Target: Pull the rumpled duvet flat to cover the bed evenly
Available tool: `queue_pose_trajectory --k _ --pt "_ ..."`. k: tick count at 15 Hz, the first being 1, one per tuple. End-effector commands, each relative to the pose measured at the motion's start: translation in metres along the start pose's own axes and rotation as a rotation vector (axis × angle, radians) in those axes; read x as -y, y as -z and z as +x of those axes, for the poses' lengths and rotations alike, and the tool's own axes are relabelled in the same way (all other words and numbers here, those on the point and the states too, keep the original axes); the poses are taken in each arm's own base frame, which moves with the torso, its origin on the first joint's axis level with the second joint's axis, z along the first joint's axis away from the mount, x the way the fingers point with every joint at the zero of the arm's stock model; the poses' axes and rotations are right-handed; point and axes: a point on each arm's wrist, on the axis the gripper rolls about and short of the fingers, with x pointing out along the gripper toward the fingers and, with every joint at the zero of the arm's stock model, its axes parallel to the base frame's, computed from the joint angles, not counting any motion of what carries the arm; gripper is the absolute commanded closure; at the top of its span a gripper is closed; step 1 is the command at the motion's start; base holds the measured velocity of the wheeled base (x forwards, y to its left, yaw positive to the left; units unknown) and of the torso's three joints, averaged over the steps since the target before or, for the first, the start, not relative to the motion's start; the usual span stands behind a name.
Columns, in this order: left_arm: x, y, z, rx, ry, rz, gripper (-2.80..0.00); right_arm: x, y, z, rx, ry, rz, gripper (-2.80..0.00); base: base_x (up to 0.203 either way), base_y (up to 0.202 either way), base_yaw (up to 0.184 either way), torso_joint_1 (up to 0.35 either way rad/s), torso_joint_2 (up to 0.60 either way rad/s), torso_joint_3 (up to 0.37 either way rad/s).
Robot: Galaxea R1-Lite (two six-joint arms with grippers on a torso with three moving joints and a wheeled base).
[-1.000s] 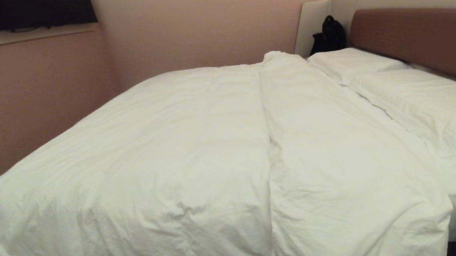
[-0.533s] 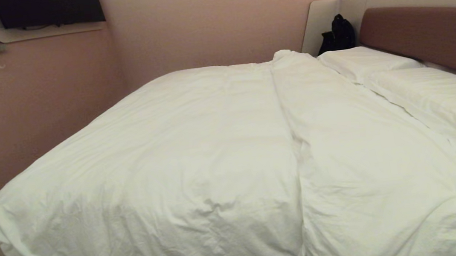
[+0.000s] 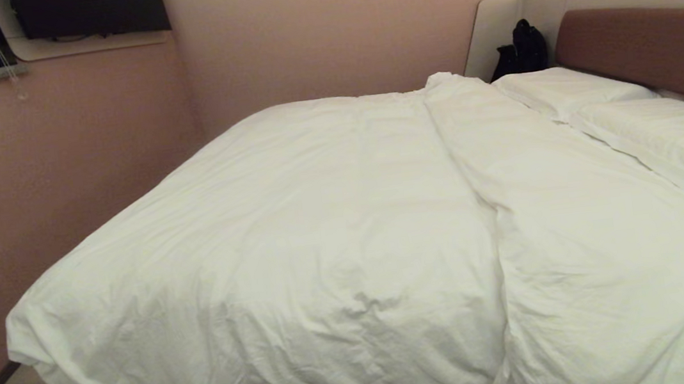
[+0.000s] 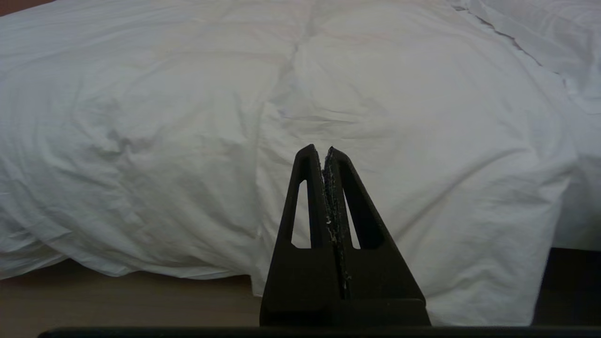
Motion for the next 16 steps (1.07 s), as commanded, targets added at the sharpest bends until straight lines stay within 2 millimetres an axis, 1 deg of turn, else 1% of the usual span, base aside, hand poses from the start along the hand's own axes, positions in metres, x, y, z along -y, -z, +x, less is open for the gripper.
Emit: queue_pose_trajectory --k 1,16 --pt "0.0 -0.0001 0.0 0.001 0.0 0.001 0.0 0.0 -0.0001 0.0 0.001 0.0 0.0 0.0 0.0 0.197 0.003 0.002 0.0 0.0" --pt "0.0 -0.0001 0.0 0.001 0.0 0.003 0.0 0.0 -0.0001 0.0 0.001 0.0 0.001 0.0 0.0 0.194 -0.001 0.003 0.0 0.002"
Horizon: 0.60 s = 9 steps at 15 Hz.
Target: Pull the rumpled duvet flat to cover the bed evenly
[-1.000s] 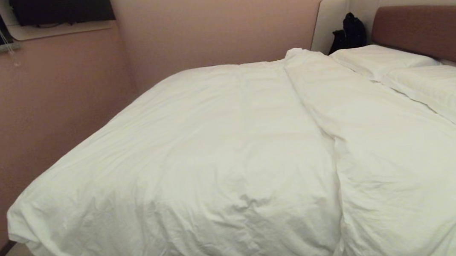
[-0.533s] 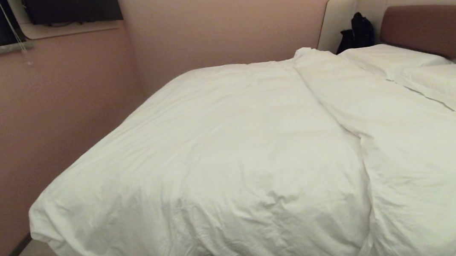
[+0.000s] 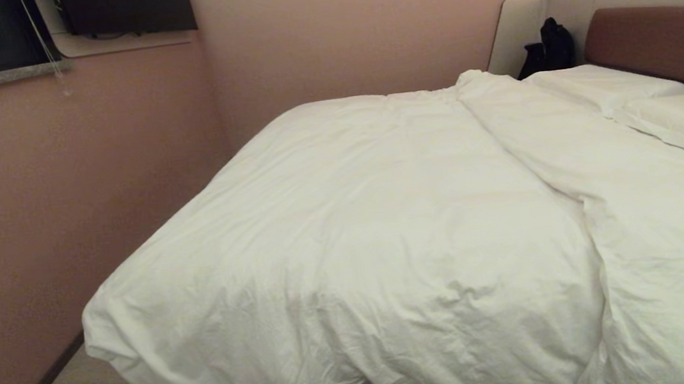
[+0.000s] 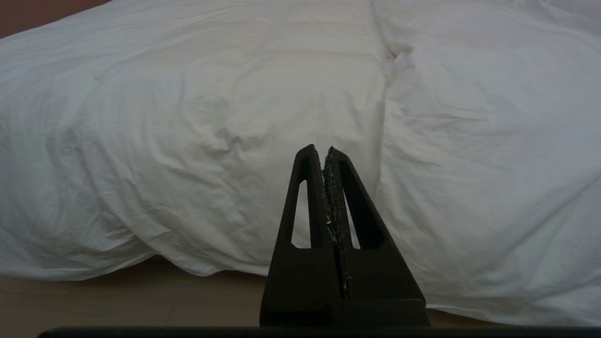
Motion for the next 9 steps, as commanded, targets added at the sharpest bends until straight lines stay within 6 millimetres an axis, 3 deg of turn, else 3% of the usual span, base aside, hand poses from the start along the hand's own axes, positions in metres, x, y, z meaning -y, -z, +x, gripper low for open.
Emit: queue_pose_trajectory --k 1,9 --pt "0.0 -0.0002 0.0 0.002 -0.001 0.001 0.0 0.0 0.0 0.0 0.001 0.0 -0.001 0.0 0.0 0.194 -0.001 0.002 0.0 0.002" --pt "0.0 -0.0003 0.0 0.003 -0.001 -0.009 0.0 0.0 0.0 0.0 0.001 0.0 0.001 0.0 0.0 0.195 0.002 0.002 0.0 0.001"
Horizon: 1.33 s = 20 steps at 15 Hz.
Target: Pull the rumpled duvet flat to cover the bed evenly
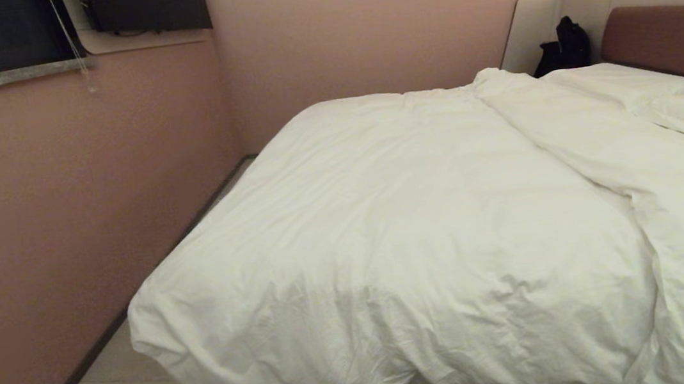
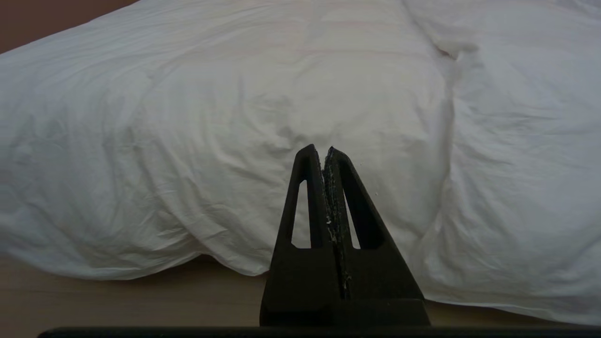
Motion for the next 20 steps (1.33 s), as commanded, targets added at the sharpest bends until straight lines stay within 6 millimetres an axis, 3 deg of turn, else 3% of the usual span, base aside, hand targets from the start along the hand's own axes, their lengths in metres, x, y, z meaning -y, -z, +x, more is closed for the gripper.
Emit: queue_pose_trajectory --k 1,20 --pt "0.0 -0.0001 0.0 0.001 -0.003 -0.006 0.0 0.0 0.0 0.0 0.001 -0.001 0.0 0.0 0.0 0.192 -0.002 0.002 0.01 0.002" --pt "0.0 -0.0001 0.0 0.001 -0.001 -0.007 0.0 0.0 0.0 0.0 0.001 -0.001 0.0 0.0 0.0 0.189 -0.001 0.002 0.0 0.002"
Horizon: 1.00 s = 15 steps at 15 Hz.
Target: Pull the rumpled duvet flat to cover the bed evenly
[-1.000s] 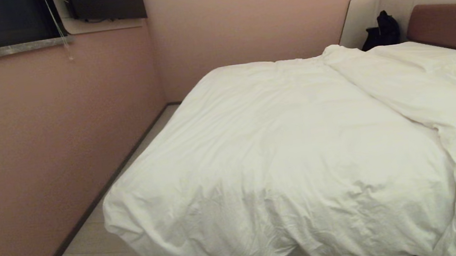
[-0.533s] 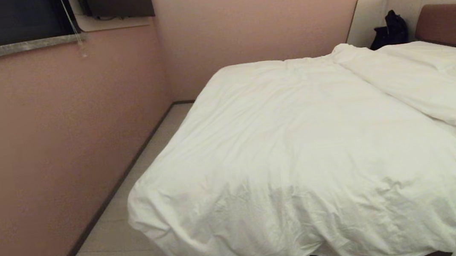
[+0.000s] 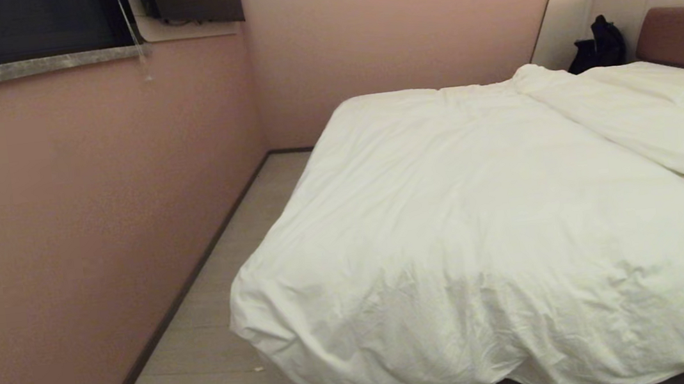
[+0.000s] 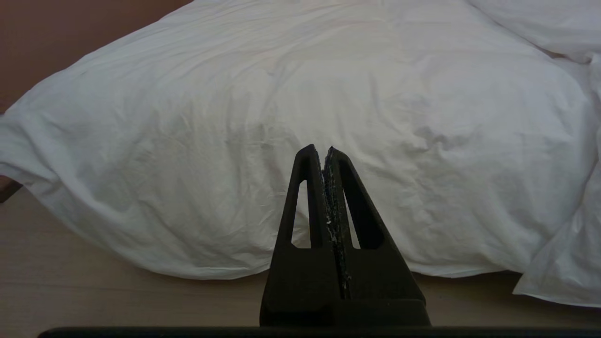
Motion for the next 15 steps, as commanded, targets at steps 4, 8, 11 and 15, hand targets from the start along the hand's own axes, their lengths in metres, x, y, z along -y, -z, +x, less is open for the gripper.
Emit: queue_pose_trajectory --k 4,8,11,15 --pt "0.0 0.0 0.0 0.0 0.0 0.0 0.0 0.0 0.0 0.0 0.001 0.0 0.0 0.0 0.0 0.0 0.0 0.0 0.0 0.0" --pt "0.0 0.0 0.0 0.0 0.0 0.0 0.0 0.0 0.0 0.0 0.001 0.0 0.0 0.0 0.0 0.0 0.0 0.0 0.0 0.0" --pt "0.0 0.0 0.0 0.0 0.0 0.0 0.0 0.0 0.0 0.0 0.001 0.0 0.0 0.0 0.001 0.018 0.0 0.002 0.0 0.002" --pt "0.0 0.0 0.0 0.0 -0.002 -0.006 0.0 0.0 0.0 0.0 0.001 0.0 -0.001 0.0 0.001 0.158 0.0 0.002 0.0 0.0"
